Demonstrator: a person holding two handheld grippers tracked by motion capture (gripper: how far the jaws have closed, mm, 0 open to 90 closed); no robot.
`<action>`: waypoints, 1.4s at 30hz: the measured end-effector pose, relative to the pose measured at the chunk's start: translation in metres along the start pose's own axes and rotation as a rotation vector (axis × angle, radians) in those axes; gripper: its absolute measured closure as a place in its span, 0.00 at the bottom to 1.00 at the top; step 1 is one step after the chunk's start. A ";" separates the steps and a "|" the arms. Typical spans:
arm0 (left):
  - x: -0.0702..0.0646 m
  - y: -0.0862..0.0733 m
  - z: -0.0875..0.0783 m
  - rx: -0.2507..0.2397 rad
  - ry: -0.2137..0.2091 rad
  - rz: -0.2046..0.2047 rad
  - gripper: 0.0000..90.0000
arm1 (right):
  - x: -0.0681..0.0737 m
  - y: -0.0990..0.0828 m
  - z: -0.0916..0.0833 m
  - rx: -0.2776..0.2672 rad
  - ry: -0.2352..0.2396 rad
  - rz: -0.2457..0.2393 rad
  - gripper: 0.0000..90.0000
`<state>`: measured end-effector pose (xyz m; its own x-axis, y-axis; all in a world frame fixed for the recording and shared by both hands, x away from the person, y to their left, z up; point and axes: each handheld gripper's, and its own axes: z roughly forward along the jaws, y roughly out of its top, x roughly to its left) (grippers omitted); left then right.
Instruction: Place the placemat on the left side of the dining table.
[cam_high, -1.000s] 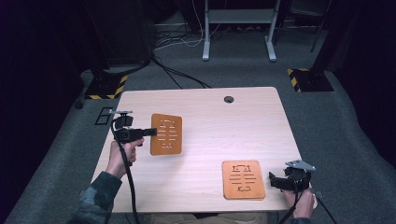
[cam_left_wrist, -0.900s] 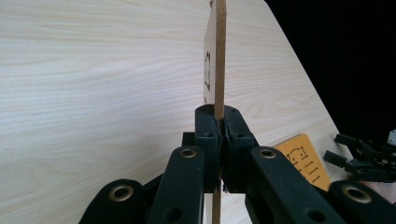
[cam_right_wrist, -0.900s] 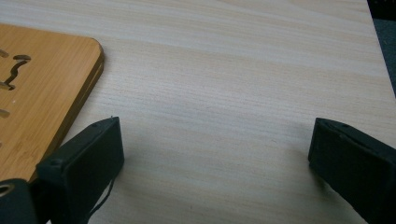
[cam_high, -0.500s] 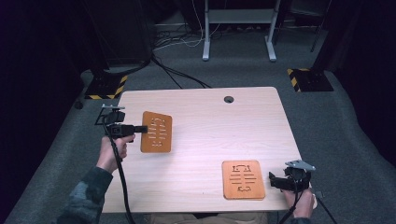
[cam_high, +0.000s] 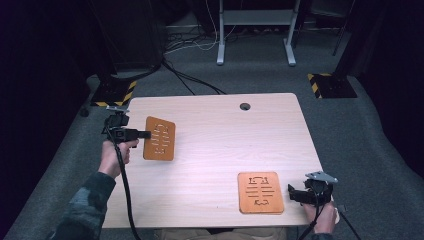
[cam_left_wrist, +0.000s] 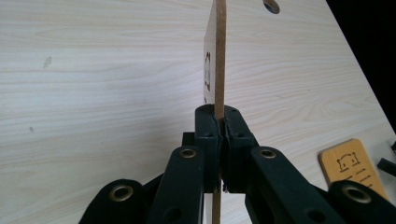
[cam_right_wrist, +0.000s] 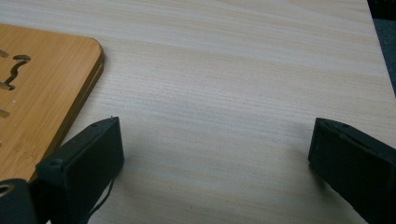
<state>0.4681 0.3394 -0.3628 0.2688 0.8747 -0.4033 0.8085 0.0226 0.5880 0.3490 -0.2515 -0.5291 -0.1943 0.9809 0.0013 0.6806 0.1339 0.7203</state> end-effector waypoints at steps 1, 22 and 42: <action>0.001 0.002 -0.001 -0.002 0.012 -0.003 0.97 | 0.000 0.000 0.000 0.001 0.000 -0.001 0.03; 0.016 0.020 0.000 0.073 0.110 0.012 0.97 | 0.000 0.000 0.000 0.000 0.000 -0.001 0.03; 0.025 0.037 0.018 0.202 0.188 0.005 0.96 | 0.000 0.000 0.000 0.000 -0.001 0.000 0.03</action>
<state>0.5139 0.3540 -0.3639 0.1867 0.9496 -0.2517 0.9006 -0.0630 0.4301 0.3489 -0.2515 -0.5291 -0.1939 0.9810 0.0010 0.6804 0.1338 0.7205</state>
